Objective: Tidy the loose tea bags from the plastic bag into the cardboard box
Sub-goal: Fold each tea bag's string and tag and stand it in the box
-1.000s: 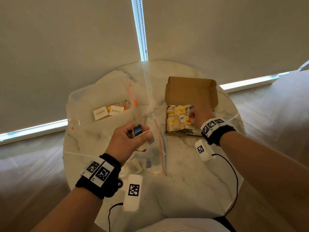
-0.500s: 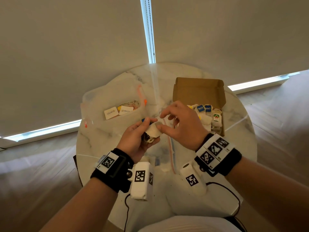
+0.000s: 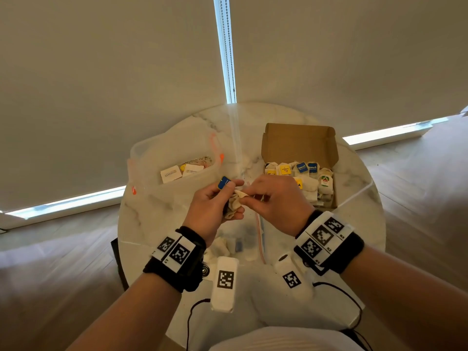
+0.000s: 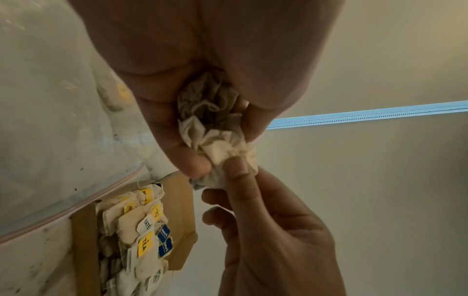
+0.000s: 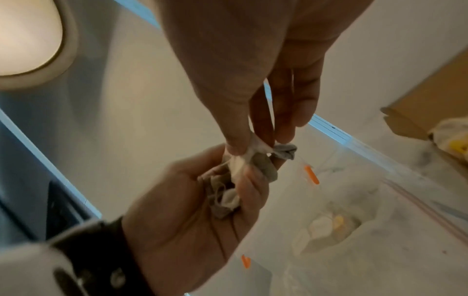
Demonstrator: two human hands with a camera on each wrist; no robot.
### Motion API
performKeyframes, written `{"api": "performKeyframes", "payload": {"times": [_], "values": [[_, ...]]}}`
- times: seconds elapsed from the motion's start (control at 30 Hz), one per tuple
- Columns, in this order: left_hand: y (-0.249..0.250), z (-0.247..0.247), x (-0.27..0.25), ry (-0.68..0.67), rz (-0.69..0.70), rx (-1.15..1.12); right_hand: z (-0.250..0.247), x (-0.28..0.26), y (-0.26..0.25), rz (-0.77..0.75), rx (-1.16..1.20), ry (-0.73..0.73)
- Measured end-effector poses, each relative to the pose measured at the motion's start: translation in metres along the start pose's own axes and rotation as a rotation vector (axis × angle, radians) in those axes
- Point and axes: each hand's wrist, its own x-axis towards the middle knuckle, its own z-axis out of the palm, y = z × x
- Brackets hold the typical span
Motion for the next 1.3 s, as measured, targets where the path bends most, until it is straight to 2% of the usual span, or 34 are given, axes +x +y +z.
{"api": "performKeyframes", "payload": {"times": [0.17,0.33,0.6,0.77,0.93,1.1,1.23,1.3], "values": [[0.000,-0.001,-0.001,0.011,0.012,0.023,-0.005,-0.002,0.000,0.157,0.249,0.012],[-0.002,0.004,0.000,0.020,0.021,0.050,-0.004,-0.002,-0.004,0.184,0.284,0.006],[-0.004,0.005,-0.001,0.002,0.037,0.048,-0.003,-0.004,0.003,0.335,0.356,0.014],[-0.005,0.005,-0.003,-0.056,0.062,0.023,-0.002,-0.003,0.006,0.365,0.406,0.054],[-0.003,0.002,-0.005,-0.070,0.172,0.102,-0.006,-0.002,0.012,0.441,0.339,0.055],[0.002,0.002,-0.006,-0.050,0.371,0.301,0.001,-0.004,0.011,0.546,0.396,0.017],[0.004,0.004,-0.010,-0.107,0.475,0.443,0.004,-0.002,0.007,0.575,0.492,-0.007],[0.005,0.001,-0.013,-0.176,0.504,0.469,0.005,-0.001,0.006,0.595,0.528,0.019]]}}
